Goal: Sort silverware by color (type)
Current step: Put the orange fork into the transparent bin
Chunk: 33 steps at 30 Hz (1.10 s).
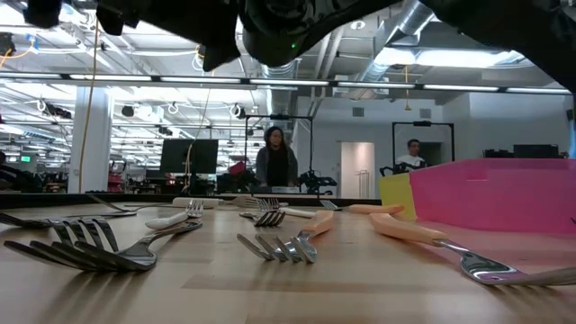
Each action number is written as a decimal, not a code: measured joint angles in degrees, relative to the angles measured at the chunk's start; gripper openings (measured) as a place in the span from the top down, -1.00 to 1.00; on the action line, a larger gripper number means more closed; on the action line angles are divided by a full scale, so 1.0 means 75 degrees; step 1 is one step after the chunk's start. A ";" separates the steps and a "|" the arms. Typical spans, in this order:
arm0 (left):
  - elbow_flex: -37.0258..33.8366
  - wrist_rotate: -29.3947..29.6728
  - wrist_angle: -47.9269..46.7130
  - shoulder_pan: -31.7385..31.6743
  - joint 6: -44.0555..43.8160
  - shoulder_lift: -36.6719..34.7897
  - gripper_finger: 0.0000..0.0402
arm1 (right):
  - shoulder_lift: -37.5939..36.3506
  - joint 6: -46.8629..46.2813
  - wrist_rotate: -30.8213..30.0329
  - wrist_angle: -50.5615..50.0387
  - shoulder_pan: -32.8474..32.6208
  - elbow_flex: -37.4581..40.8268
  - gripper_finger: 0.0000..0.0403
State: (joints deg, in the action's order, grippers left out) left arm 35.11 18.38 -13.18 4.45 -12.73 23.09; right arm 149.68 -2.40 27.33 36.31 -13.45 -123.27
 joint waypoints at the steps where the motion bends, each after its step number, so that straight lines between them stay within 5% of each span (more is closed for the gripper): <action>1: 0.0000 0.0001 0.0002 0.0002 0.0000 0.0000 0.25 | -0.0014 0.0003 0.0000 0.0030 0.0029 -0.0010 0.68; 22: 0.0000 0.0059 0.0008 0.0001 0.0006 0.0000 0.25 | -0.0043 0.0604 0.0576 -0.0084 0.0057 -0.0026 0.67; 33: 0.0000 0.0059 0.0012 -0.0001 0.0006 0.0000 0.25 | -0.0043 0.2425 0.0789 -0.0832 0.0083 -0.0026 0.67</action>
State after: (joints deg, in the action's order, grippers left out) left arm 35.11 18.83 -13.09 4.45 -12.69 23.09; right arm 149.36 15.79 33.25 30.08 -12.83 -123.46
